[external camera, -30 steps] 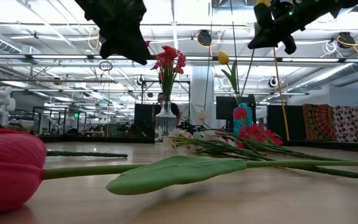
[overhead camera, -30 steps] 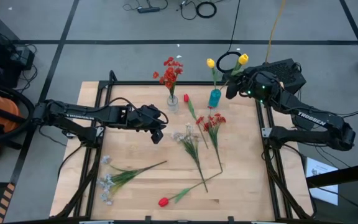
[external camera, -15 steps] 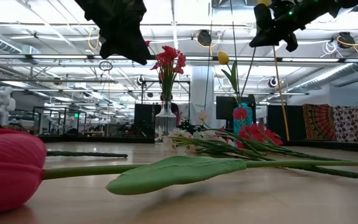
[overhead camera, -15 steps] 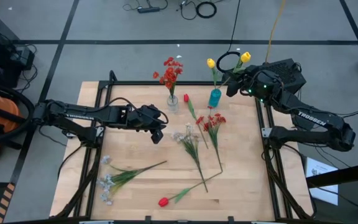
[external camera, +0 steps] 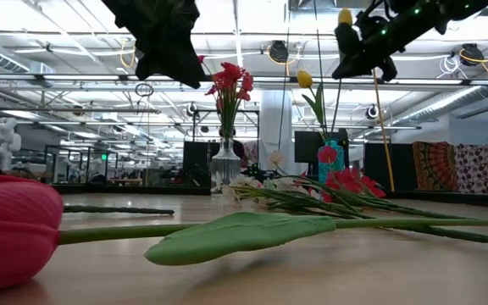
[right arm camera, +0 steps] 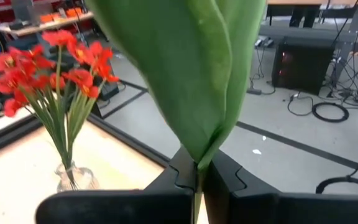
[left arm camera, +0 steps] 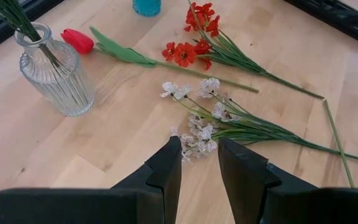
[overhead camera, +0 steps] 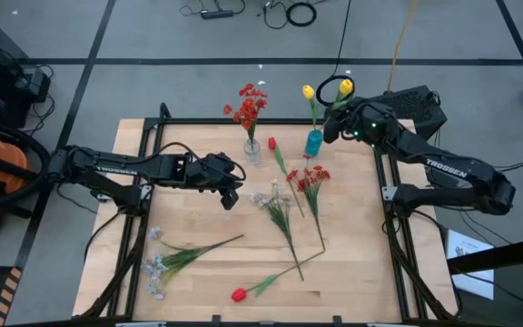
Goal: Sort flowers into vase by color
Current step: Put the yellow tulip into the blue vase, then put the right white flower into the blue vase
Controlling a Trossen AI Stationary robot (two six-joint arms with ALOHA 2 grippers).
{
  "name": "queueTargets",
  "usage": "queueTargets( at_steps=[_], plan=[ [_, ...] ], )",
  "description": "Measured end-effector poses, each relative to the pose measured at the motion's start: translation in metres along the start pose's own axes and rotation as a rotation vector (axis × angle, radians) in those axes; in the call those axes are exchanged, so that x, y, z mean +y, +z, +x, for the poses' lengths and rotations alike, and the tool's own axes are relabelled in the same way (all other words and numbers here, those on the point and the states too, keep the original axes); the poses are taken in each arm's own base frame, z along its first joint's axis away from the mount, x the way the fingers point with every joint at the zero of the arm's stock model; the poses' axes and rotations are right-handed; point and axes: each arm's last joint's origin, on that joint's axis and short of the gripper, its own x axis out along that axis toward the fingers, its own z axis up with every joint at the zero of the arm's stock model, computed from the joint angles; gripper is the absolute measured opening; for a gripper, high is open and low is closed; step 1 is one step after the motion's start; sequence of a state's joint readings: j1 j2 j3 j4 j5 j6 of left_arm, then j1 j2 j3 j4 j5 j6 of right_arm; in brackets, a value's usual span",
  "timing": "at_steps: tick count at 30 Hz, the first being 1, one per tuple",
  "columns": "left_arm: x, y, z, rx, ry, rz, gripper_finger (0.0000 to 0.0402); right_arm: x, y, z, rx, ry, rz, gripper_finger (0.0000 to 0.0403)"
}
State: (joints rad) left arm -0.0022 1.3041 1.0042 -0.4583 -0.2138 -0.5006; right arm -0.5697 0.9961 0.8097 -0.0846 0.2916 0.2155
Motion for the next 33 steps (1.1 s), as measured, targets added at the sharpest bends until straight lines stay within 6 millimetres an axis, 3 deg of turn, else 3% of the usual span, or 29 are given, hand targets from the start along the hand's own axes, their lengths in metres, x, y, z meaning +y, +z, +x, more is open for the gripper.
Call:
queueTargets(
  at_steps=[8, 18, 25, 33],
  plan=[
    [0.000, 0.000, 0.000, 0.003, 0.002, -0.017, 0.0112, 0.004, -0.014, 0.021, 0.080, -0.008, -0.024, 0.0004],
    [0.000, 0.000, 0.000, 0.000, 0.005, -0.017, 0.0112, 0.008, -0.034, 0.045, 0.187, -0.029, -0.043, 0.0037],
    [0.000, 0.000, 0.000, 0.001, 0.006, -0.018, 0.0112, 0.008, -0.032, 0.039, 0.202, 0.022, -0.038, 0.0097],
    [0.000, 0.000, 0.000, 0.007, 0.001, -0.044, 0.0112, -0.003, -0.027, 0.000, 0.272, -0.002, 0.002, 0.0171]
  ],
)
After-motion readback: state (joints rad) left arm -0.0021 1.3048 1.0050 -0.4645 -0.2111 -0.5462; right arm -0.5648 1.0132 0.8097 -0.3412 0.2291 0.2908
